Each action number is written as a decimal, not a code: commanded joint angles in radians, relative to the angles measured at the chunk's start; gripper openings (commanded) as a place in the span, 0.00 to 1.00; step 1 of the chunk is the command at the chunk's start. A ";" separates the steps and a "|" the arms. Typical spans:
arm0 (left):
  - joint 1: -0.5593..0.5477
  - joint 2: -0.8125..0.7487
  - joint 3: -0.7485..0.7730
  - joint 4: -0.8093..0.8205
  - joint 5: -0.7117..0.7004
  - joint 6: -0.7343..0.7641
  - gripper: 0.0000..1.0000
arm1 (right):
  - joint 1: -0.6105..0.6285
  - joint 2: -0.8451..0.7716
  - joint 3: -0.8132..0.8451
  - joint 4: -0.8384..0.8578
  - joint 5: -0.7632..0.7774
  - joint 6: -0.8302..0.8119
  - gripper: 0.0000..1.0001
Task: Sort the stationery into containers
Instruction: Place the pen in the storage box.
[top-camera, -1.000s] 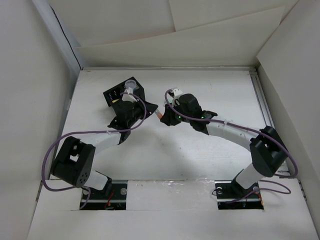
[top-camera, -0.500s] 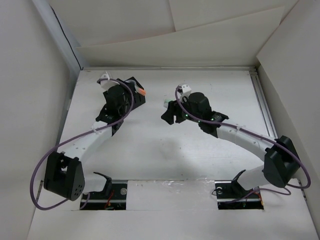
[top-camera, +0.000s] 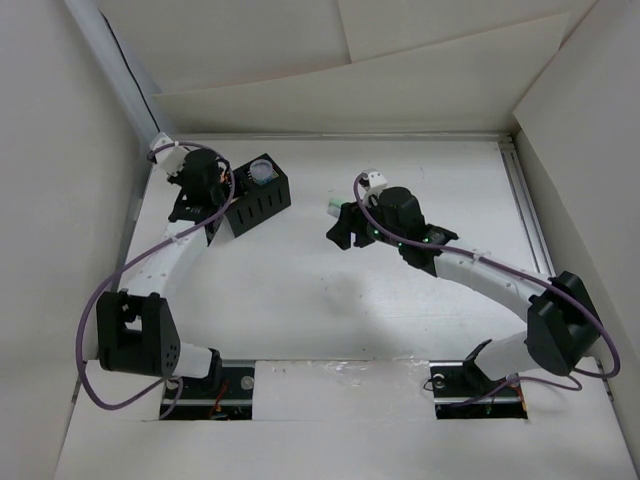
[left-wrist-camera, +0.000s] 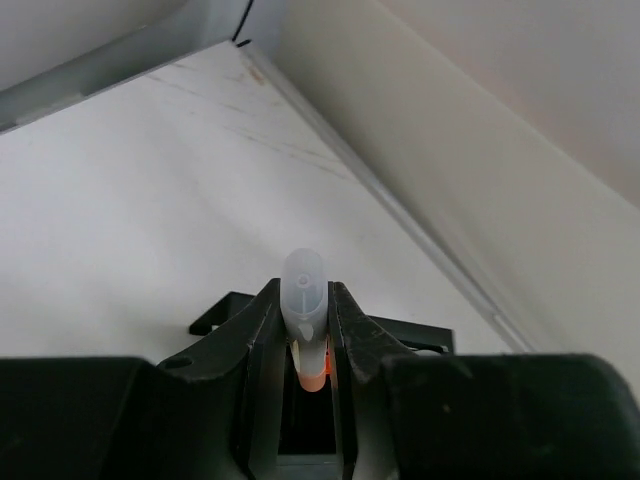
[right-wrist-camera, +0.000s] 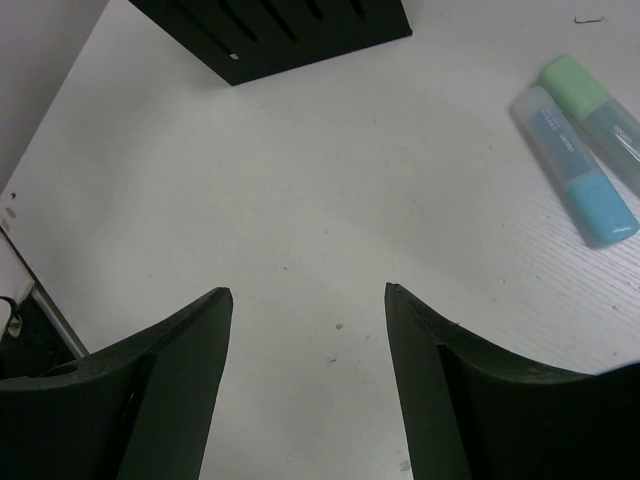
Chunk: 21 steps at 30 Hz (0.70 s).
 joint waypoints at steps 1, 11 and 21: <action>-0.003 0.015 0.004 -0.018 -0.022 -0.001 0.00 | -0.006 -0.020 0.003 0.041 0.010 0.011 0.69; -0.003 0.069 -0.028 0.037 -0.013 0.028 0.00 | -0.015 -0.011 0.003 0.041 0.019 0.011 0.69; -0.044 0.101 -0.039 0.037 -0.050 0.037 0.30 | -0.024 0.008 0.003 0.041 0.039 0.011 0.72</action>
